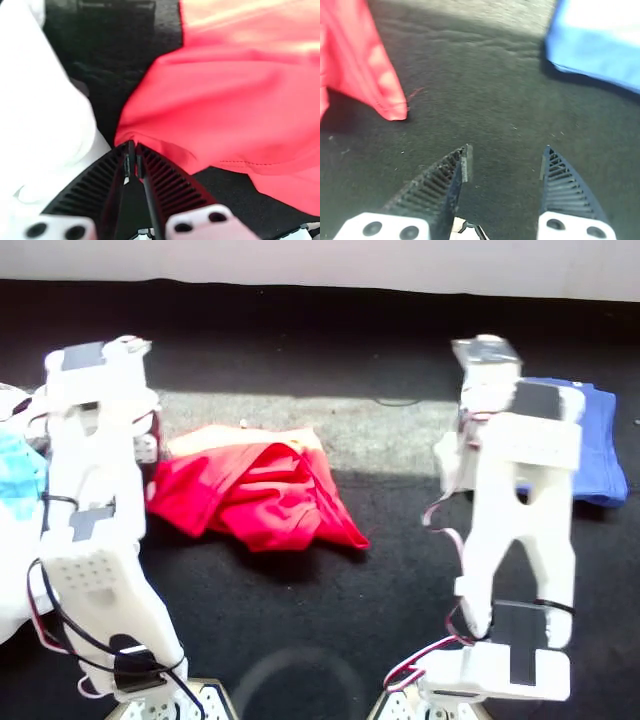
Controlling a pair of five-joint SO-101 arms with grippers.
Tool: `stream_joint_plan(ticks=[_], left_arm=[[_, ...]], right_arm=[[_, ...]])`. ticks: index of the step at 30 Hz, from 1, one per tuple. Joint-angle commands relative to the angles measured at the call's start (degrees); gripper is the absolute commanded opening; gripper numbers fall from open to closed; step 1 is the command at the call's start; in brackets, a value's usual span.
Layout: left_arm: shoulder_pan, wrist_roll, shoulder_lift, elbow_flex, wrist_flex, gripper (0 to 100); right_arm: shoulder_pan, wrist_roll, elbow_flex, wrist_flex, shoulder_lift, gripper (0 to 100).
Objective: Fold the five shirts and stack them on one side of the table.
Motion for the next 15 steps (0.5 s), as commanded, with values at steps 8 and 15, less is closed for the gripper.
stream_joint_plan(ticks=[8,15], left_arm=[[-5.76,0.09,3.03,-0.13,-1.76,14],[-5.67,0.09,-3.82,-0.22,0.97,19]], right_arm=[[-24.31,-0.62,13.58,-11.91,-2.51,22.3],[-29.58,-0.88,30.46,-28.79,-2.51,30.7]])
